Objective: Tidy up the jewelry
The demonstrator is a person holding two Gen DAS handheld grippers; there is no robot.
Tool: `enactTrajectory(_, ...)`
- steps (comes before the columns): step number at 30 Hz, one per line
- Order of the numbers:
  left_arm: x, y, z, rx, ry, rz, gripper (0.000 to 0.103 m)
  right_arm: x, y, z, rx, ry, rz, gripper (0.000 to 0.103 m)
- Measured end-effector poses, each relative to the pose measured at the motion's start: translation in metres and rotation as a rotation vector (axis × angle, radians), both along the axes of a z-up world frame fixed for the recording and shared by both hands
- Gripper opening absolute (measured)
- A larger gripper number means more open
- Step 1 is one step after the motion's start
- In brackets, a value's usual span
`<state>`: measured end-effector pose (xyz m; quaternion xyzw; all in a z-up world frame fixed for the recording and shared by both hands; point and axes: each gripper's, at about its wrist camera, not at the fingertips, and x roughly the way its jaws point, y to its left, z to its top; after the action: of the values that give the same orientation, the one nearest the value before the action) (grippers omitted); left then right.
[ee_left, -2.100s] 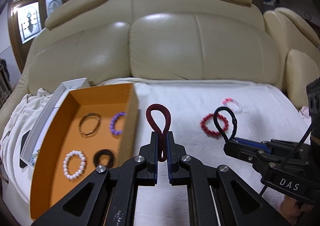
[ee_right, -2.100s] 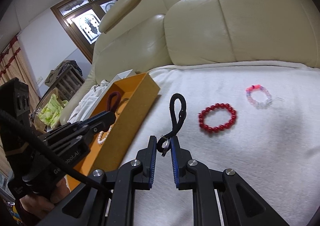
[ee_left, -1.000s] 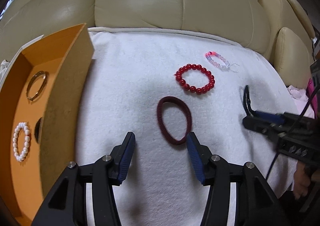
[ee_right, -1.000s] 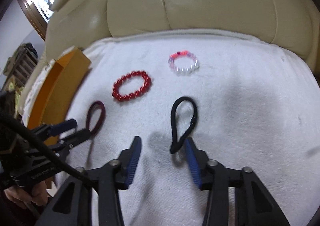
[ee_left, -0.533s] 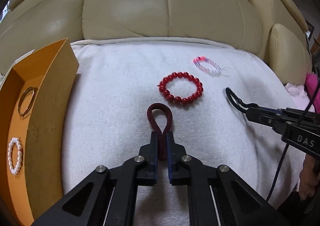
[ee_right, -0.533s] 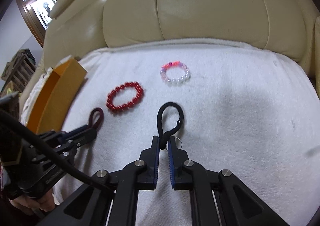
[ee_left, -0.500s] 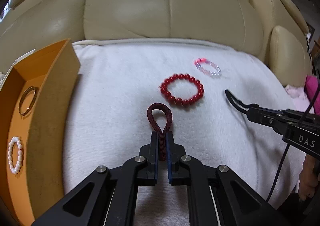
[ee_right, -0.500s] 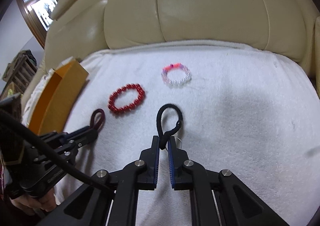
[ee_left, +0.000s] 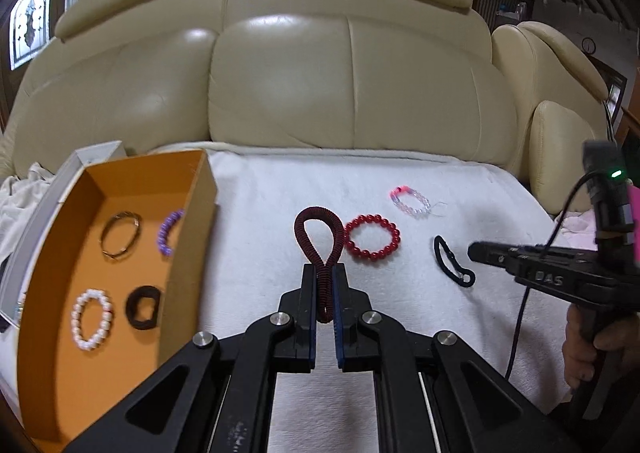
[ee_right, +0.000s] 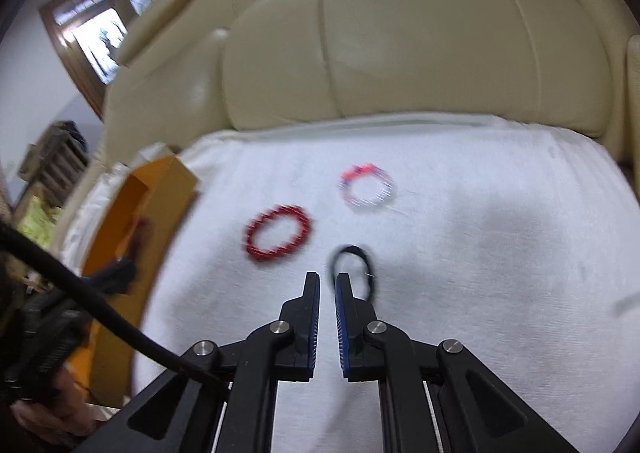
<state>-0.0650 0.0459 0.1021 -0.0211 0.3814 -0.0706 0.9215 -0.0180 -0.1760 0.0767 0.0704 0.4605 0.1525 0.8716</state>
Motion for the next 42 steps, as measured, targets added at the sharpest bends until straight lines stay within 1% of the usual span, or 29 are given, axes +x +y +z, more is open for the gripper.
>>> enactTrajectory(1, -0.001, 0.002, 0.001, 0.001, -0.003, 0.004, 0.007, 0.003, -0.003, -0.005, -0.013, 0.022, -0.012, 0.013)
enactTrajectory(2, -0.002, 0.004, 0.004, 0.007, -0.013, 0.012, 0.007, 0.006, -0.006, -0.010, -0.027, 0.044, -0.024, 0.022)
enactTrajectory(3, -0.003, 0.008, 0.006, 0.014, -0.022, 0.018, 0.007, 0.008, -0.008, -0.014, -0.033, 0.062, -0.034, 0.028)
enactTrajectory(4, -0.004, 0.010, 0.008, 0.020, -0.029, 0.026, 0.007, 0.010, -0.010, -0.019, -0.033, 0.084, -0.040, 0.041)
enactTrajectory(5, -0.004, 0.012, 0.011, 0.027, -0.039, 0.036, 0.007, 0.011, -0.010, -0.022, -0.031, 0.098, -0.039, 0.050)
enactTrajectory(7, -0.005, 0.017, 0.014, 0.028, -0.052, 0.051, 0.007, 0.011, -0.006, -0.027, -0.036, 0.099, -0.021, 0.050)
enactTrajectory(8, -0.006, 0.020, 0.015, 0.025, -0.057, 0.059, 0.007, 0.011, -0.001, -0.029, -0.058, 0.092, -0.006, 0.049)
enactTrajectory(9, -0.006, 0.023, 0.016, 0.024, -0.060, 0.068, 0.007, 0.010, 0.005, -0.032, -0.091, 0.091, 0.006, 0.047)
enactTrajectory(10, -0.007, 0.026, 0.017, 0.028, -0.062, 0.076, 0.007, 0.011, 0.011, -0.038, -0.122, 0.101, 0.015, 0.039)
enactTrajectory(11, -0.008, 0.030, 0.017, 0.036, -0.065, 0.088, 0.007, 0.011, 0.015, -0.040, -0.143, 0.093, 0.017, 0.033)
enactTrajectory(12, -0.008, 0.034, 0.018, 0.040, -0.068, 0.098, 0.007, 0.009, 0.021, -0.037, -0.168, 0.056, 0.028, 0.023)
enactTrajectory(14, -0.010, 0.043, 0.019, 0.037, -0.072, 0.123, 0.007, 0.007, 0.029, -0.032, -0.180, 0.030, 0.051, 0.024)
enactTrajectory(18, -0.017, 0.064, 0.023, 0.028, -0.081, 0.174, 0.007, 0.004, 0.038, -0.021, -0.137, -0.012, 0.056, 0.024)
enactTrajectory(23, -0.032, 0.093, 0.028, 0.047, -0.094, 0.262, 0.007, -0.007, 0.060, 0.001, -0.015, -0.086, 0.114, 0.024)
enactTrajectory(26, -0.044, 0.107, 0.028, 0.082, -0.102, 0.316, 0.007, -0.015, 0.081, 0.015, 0.061, -0.150, 0.164, 0.024)
enactTrajectory(29, -0.062, 0.120, 0.022, 0.123, -0.095, 0.376, 0.007, -0.026, 0.109, 0.027, 0.145, -0.192, 0.224, 0.024)
enactTrajectory(33, -0.081, 0.140, 0.013, 0.149, -0.075, 0.445, 0.007, -0.045, 0.147, 0.036, 0.200, -0.224, 0.322, 0.024)
enactTrajectory(37, -0.090, 0.159, 0.005, 0.161, -0.048, 0.497, 0.007, -0.066, 0.185, 0.033, 0.222, -0.224, 0.419, 0.024)
enactTrajectory(39, -0.092, 0.167, 0.000, 0.166, -0.034, 0.517, 0.007, -0.073, 0.203, 0.027, 0.209, -0.217, 0.460, 0.024)
enactTrajectory(42, -0.089, 0.173, -0.004, 0.201, -0.018, 0.548, 0.007, -0.078, 0.222, 0.017, 0.188, -0.203, 0.493, 0.024)
